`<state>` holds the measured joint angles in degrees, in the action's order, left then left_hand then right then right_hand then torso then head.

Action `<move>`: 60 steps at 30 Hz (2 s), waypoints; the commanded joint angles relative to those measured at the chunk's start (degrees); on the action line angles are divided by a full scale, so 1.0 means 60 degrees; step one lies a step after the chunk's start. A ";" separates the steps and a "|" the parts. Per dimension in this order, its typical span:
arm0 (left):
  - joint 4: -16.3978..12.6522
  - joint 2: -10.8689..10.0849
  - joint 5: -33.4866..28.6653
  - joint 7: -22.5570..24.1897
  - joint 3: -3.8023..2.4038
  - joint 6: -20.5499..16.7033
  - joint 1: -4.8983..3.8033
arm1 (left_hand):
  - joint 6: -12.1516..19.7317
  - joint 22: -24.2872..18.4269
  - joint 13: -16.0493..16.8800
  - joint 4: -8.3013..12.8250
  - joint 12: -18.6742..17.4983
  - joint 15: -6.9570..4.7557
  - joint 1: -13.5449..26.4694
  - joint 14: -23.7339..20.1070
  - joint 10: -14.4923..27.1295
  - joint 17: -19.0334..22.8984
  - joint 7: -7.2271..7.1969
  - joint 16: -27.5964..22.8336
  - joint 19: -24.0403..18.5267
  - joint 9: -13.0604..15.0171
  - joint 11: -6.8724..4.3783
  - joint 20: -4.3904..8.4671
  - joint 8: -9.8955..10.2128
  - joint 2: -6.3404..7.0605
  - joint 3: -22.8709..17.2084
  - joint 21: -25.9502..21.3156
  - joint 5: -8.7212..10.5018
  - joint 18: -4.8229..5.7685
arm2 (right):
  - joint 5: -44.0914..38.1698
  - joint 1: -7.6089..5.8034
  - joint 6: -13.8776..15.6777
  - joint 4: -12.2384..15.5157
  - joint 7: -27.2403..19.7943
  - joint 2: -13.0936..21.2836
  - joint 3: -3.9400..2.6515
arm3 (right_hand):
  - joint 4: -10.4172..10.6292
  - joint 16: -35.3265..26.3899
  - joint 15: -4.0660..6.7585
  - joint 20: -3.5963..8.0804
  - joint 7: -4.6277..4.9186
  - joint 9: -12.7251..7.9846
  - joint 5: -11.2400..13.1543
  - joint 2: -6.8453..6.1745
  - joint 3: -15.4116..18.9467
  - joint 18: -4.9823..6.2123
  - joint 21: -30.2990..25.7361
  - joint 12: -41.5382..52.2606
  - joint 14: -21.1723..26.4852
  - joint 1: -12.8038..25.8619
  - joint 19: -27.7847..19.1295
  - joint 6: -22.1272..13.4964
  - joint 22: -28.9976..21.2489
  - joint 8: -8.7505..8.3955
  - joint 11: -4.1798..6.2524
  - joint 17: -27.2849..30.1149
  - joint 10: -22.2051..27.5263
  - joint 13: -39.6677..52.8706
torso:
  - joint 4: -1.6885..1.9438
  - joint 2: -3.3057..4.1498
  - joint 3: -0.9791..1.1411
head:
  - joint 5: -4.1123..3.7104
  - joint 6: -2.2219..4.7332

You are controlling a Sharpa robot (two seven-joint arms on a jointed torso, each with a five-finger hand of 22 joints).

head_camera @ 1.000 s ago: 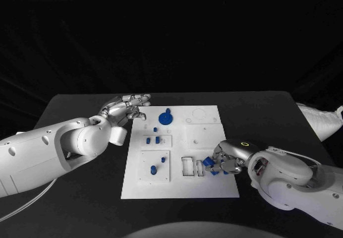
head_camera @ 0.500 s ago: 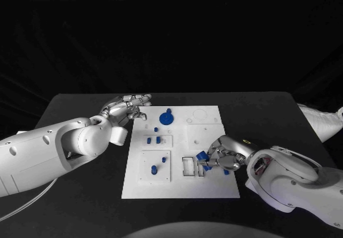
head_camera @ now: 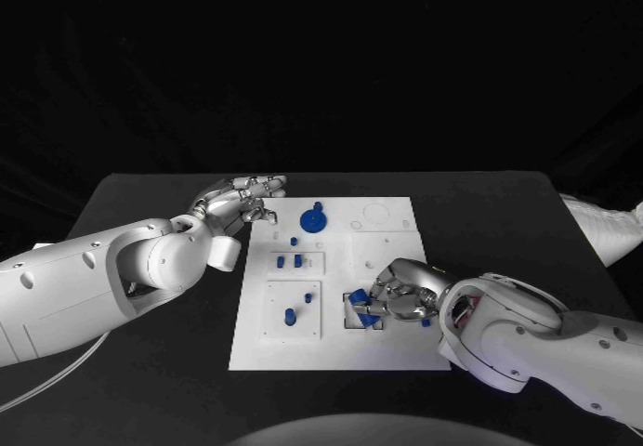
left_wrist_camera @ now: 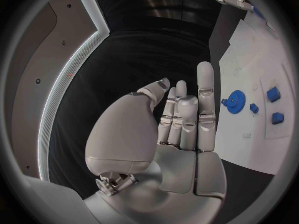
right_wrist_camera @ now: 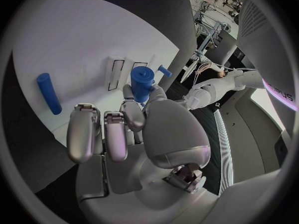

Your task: Assemble the parts on the task board

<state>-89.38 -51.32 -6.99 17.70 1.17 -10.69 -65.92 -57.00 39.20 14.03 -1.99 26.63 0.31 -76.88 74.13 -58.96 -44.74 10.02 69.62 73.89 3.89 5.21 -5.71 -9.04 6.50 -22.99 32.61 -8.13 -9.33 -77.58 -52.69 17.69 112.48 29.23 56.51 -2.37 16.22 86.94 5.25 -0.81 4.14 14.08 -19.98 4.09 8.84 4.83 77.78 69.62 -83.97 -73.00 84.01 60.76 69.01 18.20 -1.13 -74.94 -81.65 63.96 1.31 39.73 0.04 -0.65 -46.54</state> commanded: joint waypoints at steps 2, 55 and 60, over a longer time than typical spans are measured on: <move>-0.0038 0.0008 0.0051 0.0030 -0.0005 0.0175 -0.0004 | 0.0046 -0.0013 -0.0002 -0.0046 0.0047 0.0024 0.0067 -0.0075 0.0073 0.0008 -0.0012 -0.0041 -0.0033 -0.0013 0.0008 -0.0038 -0.0017 0.0006 -0.0022 -0.0034 -0.0009 -0.0169 | -0.0015 0.0003 -0.0104 -0.0071 0.0497 -0.0075 -0.0002 | 0.0036 0.0041 0.0059 0.0076 -0.0276 0.0489 -0.0090 0.0213 -0.0013 -0.0129 0.0051 0.0865 -0.0839 -0.0135 0.0084 0.0377 0.0022 0.0210 0.0496 -0.1650 -0.0398 0.2134 | 0.0018 0.0003 -0.0003 | 0.0030 -0.0015; -0.0031 0.0007 0.0134 0.0003 -0.0004 0.0172 -0.0005 | 0.0066 -0.0016 -0.0003 -0.0040 0.0064 0.0032 0.0064 -0.0082 0.0099 0.0009 -0.0006 -0.0035 -0.0039 -0.0012 0.0015 -0.0045 -0.0022 0.0008 -0.0032 -0.0040 -0.0011 -0.0168 | -0.0992 0.0005 -0.0747 -0.0376 0.0385 -0.0417 0.0005 | -0.0572 0.0068 0.0133 0.0140 -0.0393 0.1274 0.1996 0.0030 0.1067 -0.0147 0.0077 0.0624 -0.0856 0.0580 0.0083 0.0509 0.0165 0.0513 0.0589 -0.1750 -0.0517 0.2363 | -0.0009 0.0005 0.0017 | 0.0082 -0.0079; -0.0026 0.0004 0.0134 -0.0001 -0.0003 0.0169 -0.0005 | 0.0066 -0.0016 -0.0003 -0.0040 0.0064 0.0032 0.0064 -0.0082 0.0099 0.0009 -0.0006 -0.0035 -0.0039 -0.0012 0.0015 -0.0045 -0.0022 0.0008 -0.0032 -0.0040 -0.0011 -0.0168 | -0.1086 0.0014 -0.0968 -0.0486 0.0583 -0.0501 0.0011 | -0.0661 0.0072 0.0142 0.0149 -0.0401 0.1311 0.1972 0.0139 0.0981 -0.0149 0.0085 0.0635 -0.0857 0.0433 0.0086 0.0501 0.0180 0.0538 0.0597 -0.1758 -0.0527 0.2386 | -0.0012 0.0003 0.0011 | 0.0091 -0.0100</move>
<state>-89.49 -51.38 -6.41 17.51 1.17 -10.68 -65.92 -57.00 39.15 14.03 -1.99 26.62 0.52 -76.88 73.92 -58.77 -44.76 10.01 69.62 73.89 3.91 5.41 -5.71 -9.04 6.49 -22.99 32.61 -8.13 -9.33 -82.48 -52.67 14.00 109.72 31.34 53.60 -2.32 12.29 87.11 5.81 -0.41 2.08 21.90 -7.85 4.45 14.91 4.83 78.10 73.61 -84.11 -69.62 84.01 63.81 70.03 21.05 1.19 -74.91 -83.21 77.21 1.24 39.74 0.13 -0.14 -47.07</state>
